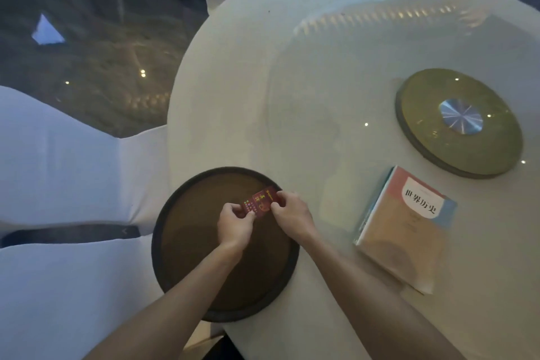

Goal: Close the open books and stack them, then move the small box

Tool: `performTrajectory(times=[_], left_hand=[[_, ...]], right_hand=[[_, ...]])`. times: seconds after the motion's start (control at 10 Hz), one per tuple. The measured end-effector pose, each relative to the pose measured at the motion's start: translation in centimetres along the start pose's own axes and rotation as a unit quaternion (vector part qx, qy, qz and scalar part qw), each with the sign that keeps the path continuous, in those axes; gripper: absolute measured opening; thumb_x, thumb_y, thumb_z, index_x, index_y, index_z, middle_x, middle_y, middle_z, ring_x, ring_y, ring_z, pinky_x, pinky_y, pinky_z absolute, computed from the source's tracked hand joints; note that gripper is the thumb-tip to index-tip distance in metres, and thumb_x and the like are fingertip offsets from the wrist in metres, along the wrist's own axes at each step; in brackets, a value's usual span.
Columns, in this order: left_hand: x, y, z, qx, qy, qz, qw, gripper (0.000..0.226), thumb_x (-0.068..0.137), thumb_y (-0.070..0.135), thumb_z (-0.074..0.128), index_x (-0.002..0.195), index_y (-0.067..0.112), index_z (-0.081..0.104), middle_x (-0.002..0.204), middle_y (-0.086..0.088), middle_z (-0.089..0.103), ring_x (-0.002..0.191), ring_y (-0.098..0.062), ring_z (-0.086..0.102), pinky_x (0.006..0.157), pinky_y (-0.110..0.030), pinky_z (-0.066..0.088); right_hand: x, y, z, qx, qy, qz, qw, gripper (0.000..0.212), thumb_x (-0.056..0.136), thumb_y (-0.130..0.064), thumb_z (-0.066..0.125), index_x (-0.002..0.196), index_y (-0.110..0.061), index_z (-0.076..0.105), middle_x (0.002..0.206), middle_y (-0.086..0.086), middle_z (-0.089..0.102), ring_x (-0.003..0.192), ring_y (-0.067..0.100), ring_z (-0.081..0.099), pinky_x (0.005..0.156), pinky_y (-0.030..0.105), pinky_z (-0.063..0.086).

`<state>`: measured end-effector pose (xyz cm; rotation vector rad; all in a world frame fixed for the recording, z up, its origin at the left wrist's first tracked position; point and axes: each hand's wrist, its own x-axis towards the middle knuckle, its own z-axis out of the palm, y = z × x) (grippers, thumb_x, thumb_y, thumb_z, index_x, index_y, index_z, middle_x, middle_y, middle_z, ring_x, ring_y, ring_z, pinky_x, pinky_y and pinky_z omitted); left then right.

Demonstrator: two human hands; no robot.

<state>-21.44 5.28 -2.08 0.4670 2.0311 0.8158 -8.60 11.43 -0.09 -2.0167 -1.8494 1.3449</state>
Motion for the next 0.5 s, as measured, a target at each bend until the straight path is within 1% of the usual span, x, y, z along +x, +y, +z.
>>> performTrajectory(times=[0.1, 0.2, 0.3, 0.4, 0.5], left_hand=[[0.1, -1.5, -0.5, 0.008, -0.002, -0.014, 1.0, 0.022, 0.088, 0.015, 0.076, 0.098, 0.019, 0.057, 0.087, 0.011, 0.06, 0.075, 0.0, 0.056, 0.059, -0.02, 0.042], [0.1, -2.3, -0.8, 0.023, -0.016, -0.021, 0.999, 0.023, 0.088, 0.015, 0.076, 0.1, 0.017, 0.057, 0.088, 0.009, 0.06, 0.075, -0.002, 0.056, 0.061, -0.022, 0.043], [0.1, -2.8, -1.1, 0.039, -0.07, -0.029, 0.996, 0.027, 0.088, 0.018, 0.076, 0.107, 0.015, 0.058, 0.093, 0.006, 0.063, 0.078, -0.005, 0.058, 0.063, -0.025, 0.046], [0.0, -2.8, -1.2, 0.058, -0.092, -0.029, 0.994, 0.03, 0.088, 0.02, 0.076, 0.111, 0.014, 0.058, 0.101, 0.001, 0.066, 0.081, -0.007, 0.06, 0.072, -0.03, 0.052], [0.1, -1.9, -1.5, 0.118, -0.054, 0.004, 0.992, 0.04, 0.087, 0.025, 0.074, 0.121, 0.013, 0.057, 0.117, -0.006, 0.061, 0.098, -0.019, 0.064, 0.089, -0.039, 0.056]], right_hand=[[-0.3, 0.4, 1.5, -0.03, -0.016, 0.012, 0.999, 0.048, 0.102, -0.03, 0.058, 0.145, -0.009, 0.062, 0.14, 0.011, 0.065, 0.13, 0.028, 0.062, 0.107, 0.037, 0.051], [-0.6, 0.7, 2.0, -0.043, -0.033, 0.017, 0.998, 0.05, 0.103, -0.032, 0.058, 0.146, -0.008, 0.061, 0.14, 0.011, 0.063, 0.13, 0.028, 0.062, 0.109, 0.038, 0.051], [-0.9, 1.0, 2.1, -0.054, -0.054, 0.032, 0.997, 0.054, 0.103, -0.035, 0.057, 0.15, -0.009, 0.055, 0.144, 0.01, 0.058, 0.132, 0.027, 0.059, 0.11, 0.038, 0.049], [-1.1, 1.0, 2.1, -0.06, -0.063, 0.037, 0.996, 0.054, 0.103, -0.036, 0.058, 0.151, -0.01, 0.054, 0.146, 0.009, 0.057, 0.134, 0.027, 0.058, 0.109, 0.038, 0.048], [-1.1, 0.6, 1.7, -0.069, -0.057, 0.036, 0.995, 0.059, 0.104, -0.036, 0.057, 0.156, -0.012, 0.048, 0.154, 0.009, 0.055, 0.142, 0.027, 0.054, 0.116, 0.04, 0.045]])
